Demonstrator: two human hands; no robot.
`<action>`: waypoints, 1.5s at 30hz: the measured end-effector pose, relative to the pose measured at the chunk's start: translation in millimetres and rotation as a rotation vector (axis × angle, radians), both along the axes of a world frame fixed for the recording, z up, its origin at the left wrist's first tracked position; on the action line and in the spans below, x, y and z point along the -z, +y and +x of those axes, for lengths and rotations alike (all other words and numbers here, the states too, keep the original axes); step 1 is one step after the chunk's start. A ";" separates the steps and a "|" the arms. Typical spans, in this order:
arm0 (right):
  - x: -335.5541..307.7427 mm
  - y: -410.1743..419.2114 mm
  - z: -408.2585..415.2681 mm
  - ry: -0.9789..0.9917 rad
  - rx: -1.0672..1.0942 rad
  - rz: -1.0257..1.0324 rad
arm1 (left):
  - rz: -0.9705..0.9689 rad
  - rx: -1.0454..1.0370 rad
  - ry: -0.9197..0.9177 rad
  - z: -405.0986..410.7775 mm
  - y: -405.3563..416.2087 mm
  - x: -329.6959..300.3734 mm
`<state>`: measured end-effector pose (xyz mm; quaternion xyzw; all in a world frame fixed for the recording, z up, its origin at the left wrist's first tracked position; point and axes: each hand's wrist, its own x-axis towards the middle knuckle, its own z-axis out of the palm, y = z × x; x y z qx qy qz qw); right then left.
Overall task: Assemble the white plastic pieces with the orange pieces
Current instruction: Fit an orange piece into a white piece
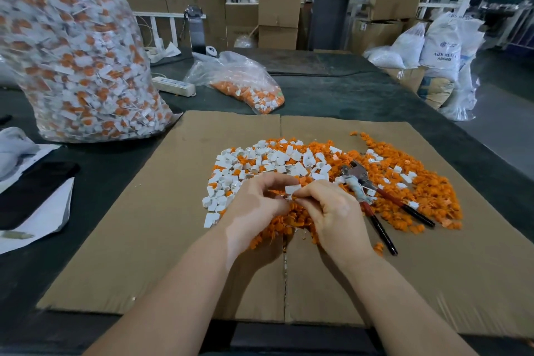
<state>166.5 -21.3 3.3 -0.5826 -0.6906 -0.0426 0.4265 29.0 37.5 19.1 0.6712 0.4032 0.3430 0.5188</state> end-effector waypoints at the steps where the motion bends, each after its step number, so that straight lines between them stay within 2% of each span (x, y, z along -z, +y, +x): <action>1: 0.7 -0.1 -0.6 0.011 0.001 -0.011 | 0.078 0.019 0.051 -1.6 -1.4 1.3; 4: 1.6 -0.3 -3.8 0.044 0.004 -0.042 | 0.270 0.005 0.195 0.0 -4.0 5.2; 8: 2.2 0.0 -8.4 0.040 0.010 -0.048 | 0.380 -0.084 0.299 2.2 -6.6 7.0; 13: 2.2 1.4 -12.5 0.060 0.003 -0.071 | 0.490 -0.082 0.364 -1.1 -7.2 8.7; 16: 3.6 0.6 -11.6 0.068 0.019 -0.091 | 0.449 -0.161 0.305 -15.3 -2.0 8.0; 19: 4.8 -2.8 -6.0 0.031 0.063 -0.103 | 0.337 -0.391 0.238 -44.5 14.1 7.2; 22: 6.9 -4.7 -1.7 -0.027 0.067 -0.156 | 0.312 -0.585 0.445 -76.2 35.2 15.3; 24: 8.7 -5.1 -2.3 -0.058 0.054 -0.197 | 0.287 -0.614 0.558 -89.1 41.6 23.1; 29: 13.1 -7.1 -8.5 -0.141 0.004 -0.269 | 0.277 -0.624 0.676 -92.4 39.4 36.0; 34: 13.5 -8.7 -9.0 -0.178 0.012 -0.270 | 0.327 -0.664 0.654 -84.2 35.9 34.7; 37: 13.8 -10.1 -10.0 -0.181 0.023 -0.254 | 0.418 -0.613 0.490 -75.0 28.4 30.2; 40: 12.9 -9.9 -12.4 -0.195 0.010 -0.246 | 0.482 -0.405 0.351 -65.2 17.1 23.9; 45: 13.3 -7.2 -18.6 -0.246 -0.009 -0.264 | 0.523 -0.125 0.438 -57.8 7.6 22.3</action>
